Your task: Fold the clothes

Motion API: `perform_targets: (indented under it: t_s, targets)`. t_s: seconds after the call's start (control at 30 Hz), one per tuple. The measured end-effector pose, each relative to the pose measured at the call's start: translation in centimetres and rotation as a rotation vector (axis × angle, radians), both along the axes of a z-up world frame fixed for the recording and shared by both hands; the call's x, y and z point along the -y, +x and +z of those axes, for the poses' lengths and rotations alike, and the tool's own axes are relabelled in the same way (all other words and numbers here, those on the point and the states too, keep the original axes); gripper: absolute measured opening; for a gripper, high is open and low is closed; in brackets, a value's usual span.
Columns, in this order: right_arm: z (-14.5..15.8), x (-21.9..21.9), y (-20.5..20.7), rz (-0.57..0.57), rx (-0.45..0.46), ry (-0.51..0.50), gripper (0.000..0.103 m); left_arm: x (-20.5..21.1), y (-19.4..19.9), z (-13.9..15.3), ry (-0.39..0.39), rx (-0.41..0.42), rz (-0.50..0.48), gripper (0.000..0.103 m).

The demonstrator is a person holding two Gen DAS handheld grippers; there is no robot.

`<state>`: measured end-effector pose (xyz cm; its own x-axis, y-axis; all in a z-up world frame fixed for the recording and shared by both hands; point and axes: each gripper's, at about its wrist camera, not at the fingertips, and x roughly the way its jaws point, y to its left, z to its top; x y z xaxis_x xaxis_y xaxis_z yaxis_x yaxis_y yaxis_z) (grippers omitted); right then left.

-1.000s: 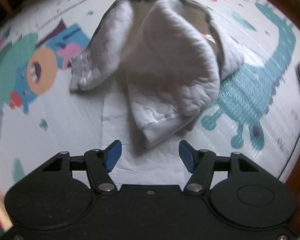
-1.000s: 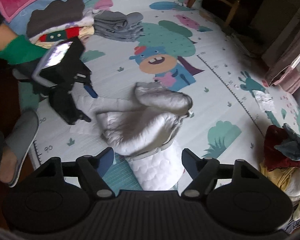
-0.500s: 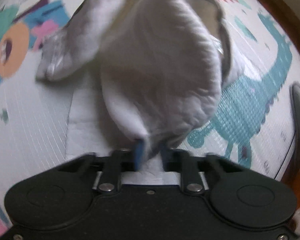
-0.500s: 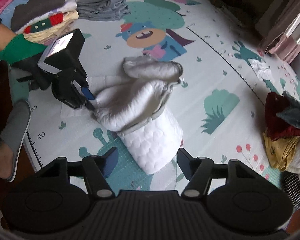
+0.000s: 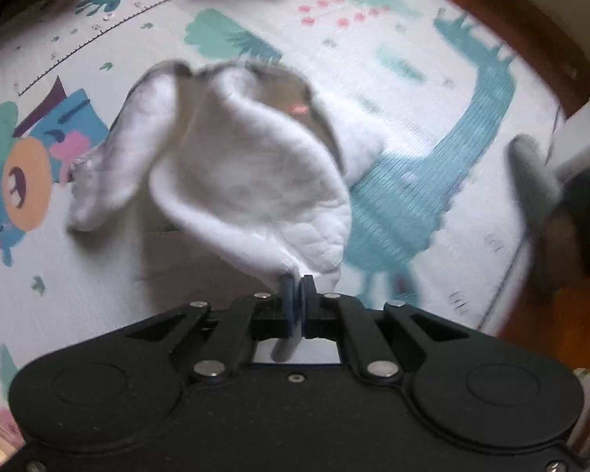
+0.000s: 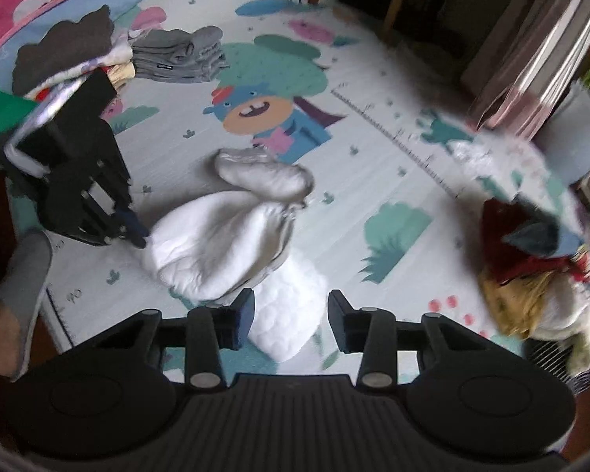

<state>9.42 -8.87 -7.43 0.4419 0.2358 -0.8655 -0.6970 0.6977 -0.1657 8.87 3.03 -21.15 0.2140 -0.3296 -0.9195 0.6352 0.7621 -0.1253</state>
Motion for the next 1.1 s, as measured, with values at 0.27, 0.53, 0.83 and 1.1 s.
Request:
perform_targets:
  t_s: [0.27,0.53,0.83,1.1]
  targets:
    - [-4.4,-0.7,-5.0,-0.131,-0.052,0.206,0.042,2.5,0.5,9.5,-0.149,0.125,0.109,0.000]
    - [-5.7,-3.0,-9.9,-0.302,0.210,0.195,0.069,3.6,0.7,14.9,-0.331,0.140,0.276,0.000]
    - [-7.7,-3.2,-9.1,-0.563,0.132,0.327,0.067,5.0,-1.0,16.0,-0.389,0.111,0.323,0.000]
    - [-10.3,0.0,-7.9,-0.765,0.007,0.479,0.007,5.2,-0.5,15.8,-0.394,0.099,0.325,0.000]
